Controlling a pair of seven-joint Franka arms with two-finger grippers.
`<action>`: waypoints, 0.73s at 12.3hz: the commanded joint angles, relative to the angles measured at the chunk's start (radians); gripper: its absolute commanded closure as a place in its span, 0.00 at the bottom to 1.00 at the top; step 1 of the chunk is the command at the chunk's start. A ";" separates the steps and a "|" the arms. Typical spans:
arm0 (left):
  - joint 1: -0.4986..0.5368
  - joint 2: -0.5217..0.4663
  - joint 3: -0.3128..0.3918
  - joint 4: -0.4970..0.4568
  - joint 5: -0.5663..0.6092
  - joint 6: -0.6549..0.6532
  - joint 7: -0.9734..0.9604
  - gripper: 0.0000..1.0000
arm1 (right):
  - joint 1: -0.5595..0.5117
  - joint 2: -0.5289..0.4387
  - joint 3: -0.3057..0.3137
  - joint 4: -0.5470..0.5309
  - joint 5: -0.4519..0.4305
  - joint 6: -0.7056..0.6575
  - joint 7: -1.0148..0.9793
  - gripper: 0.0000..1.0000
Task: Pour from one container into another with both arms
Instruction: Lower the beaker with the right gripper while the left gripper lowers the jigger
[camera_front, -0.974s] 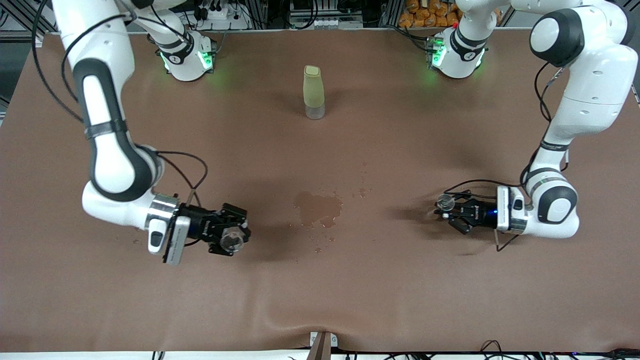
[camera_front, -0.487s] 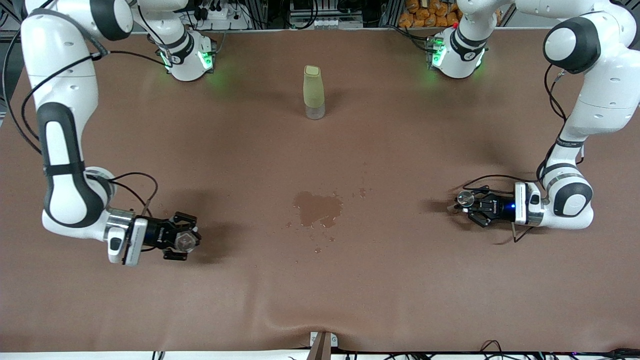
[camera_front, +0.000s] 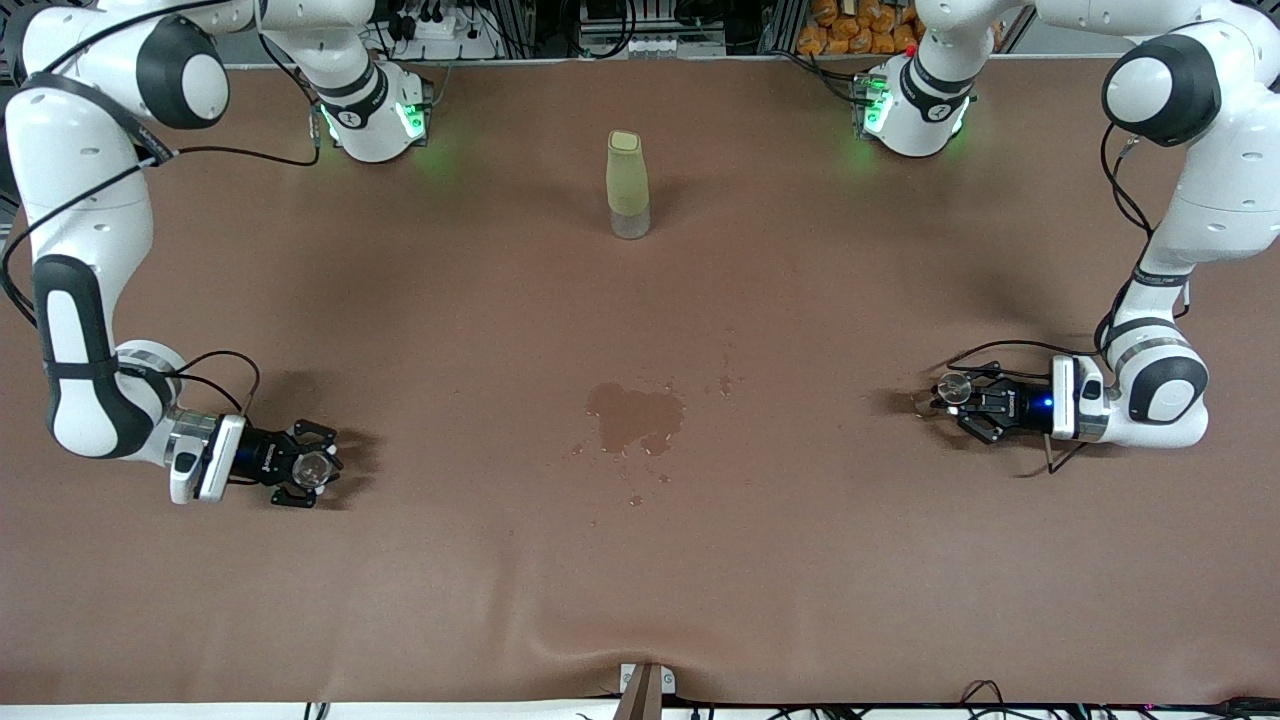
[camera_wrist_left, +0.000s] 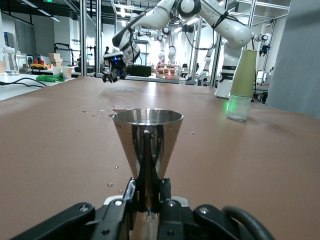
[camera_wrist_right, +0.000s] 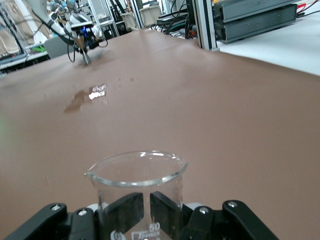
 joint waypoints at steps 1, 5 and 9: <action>0.007 0.013 -0.010 0.013 0.024 -0.031 0.006 1.00 | -0.081 0.045 0.024 0.037 -0.015 -0.017 -0.086 1.00; 0.012 0.019 -0.010 0.013 0.029 -0.031 0.006 1.00 | -0.159 0.078 0.022 0.048 -0.023 -0.015 -0.144 1.00; 0.012 0.028 -0.010 0.016 0.029 -0.029 0.006 1.00 | -0.187 0.077 0.022 0.048 -0.037 -0.030 -0.135 0.00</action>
